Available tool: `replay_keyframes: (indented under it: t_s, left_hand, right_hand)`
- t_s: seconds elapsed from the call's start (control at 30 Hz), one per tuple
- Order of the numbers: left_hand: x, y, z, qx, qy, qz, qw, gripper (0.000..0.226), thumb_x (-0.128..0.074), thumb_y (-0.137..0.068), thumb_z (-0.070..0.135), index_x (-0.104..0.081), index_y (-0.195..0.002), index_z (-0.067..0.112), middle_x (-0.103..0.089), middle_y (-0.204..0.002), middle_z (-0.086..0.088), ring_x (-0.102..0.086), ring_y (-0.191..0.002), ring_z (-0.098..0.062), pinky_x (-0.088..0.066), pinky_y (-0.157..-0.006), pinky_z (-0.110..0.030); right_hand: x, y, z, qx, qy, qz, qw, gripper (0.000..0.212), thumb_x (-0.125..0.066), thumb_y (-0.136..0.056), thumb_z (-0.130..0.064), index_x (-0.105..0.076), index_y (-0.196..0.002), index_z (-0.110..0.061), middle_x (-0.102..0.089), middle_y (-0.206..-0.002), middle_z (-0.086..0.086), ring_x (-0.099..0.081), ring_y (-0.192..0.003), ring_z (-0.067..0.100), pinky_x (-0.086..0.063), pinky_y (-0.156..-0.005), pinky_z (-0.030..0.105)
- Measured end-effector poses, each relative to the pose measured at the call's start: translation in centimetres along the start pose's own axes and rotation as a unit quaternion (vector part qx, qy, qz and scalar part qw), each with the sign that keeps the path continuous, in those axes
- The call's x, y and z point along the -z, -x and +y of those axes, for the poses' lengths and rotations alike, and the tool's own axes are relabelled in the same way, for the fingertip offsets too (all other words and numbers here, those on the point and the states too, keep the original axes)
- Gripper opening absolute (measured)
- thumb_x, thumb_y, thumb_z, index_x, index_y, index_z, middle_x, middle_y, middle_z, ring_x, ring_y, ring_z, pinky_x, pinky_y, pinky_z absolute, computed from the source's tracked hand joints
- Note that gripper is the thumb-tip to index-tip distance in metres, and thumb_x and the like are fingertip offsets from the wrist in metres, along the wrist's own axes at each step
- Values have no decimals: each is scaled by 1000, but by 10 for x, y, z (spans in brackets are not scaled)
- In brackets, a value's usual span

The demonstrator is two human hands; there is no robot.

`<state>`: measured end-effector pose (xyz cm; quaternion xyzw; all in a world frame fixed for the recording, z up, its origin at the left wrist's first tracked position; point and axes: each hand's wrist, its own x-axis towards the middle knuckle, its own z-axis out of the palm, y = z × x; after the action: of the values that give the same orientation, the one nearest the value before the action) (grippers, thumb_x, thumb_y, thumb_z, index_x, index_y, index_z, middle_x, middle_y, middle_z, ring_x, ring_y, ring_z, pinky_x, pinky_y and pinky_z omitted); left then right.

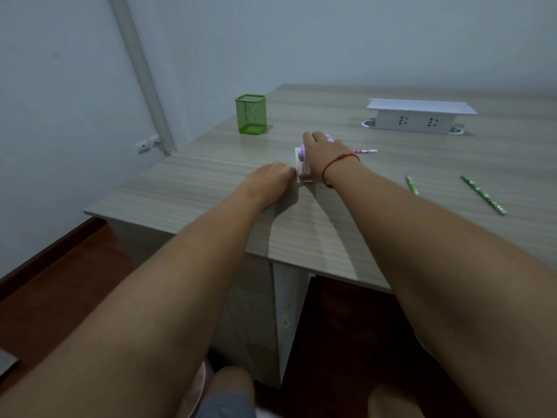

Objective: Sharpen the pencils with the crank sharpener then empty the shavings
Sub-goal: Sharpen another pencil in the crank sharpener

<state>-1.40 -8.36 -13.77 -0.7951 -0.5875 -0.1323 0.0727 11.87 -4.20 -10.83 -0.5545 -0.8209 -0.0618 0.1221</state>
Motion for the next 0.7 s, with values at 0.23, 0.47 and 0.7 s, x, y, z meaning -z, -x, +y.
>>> replay_keyframes:
  t_s: [0.23, 0.47, 0.7]
  left_hand:
    - [1, -21, -6, 18, -23, -54, 998, 27, -46, -96, 21, -67, -108, 8, -65, -110, -19, -61, -99, -35, -45, -81, -37]
    - [28, -59, -12, 9, -134, 2, 991, 27, -42, -93, 0, -61, -112, 0, -61, -113, -25, -59, -106, -41, -46, -82, -45]
    - [41, -51, -17, -26, -91, 76, 993, 26, -38, -97, 5, -59, -113, -1, -62, -108, -28, -59, -101, -43, -43, -75, -46]
  right_hand:
    - [4, 2, 2, 16, 20, -17, 1000, 74, -76, -71, -32, -38, -133, -14, -43, -138, 6, -46, -128, 31, -42, -99, 44]
    - [4, 1, 3, 9, 25, -20, 999, 74, -73, -75, -27, -35, -137, -15, -42, -138, 7, -48, -124, 34, -43, -98, 46]
    - [13, -5, -1, -20, 38, -77, 996, 81, -76, -71, -33, -34, -138, -16, -39, -138, 8, -47, -127, 34, -47, -98, 50]
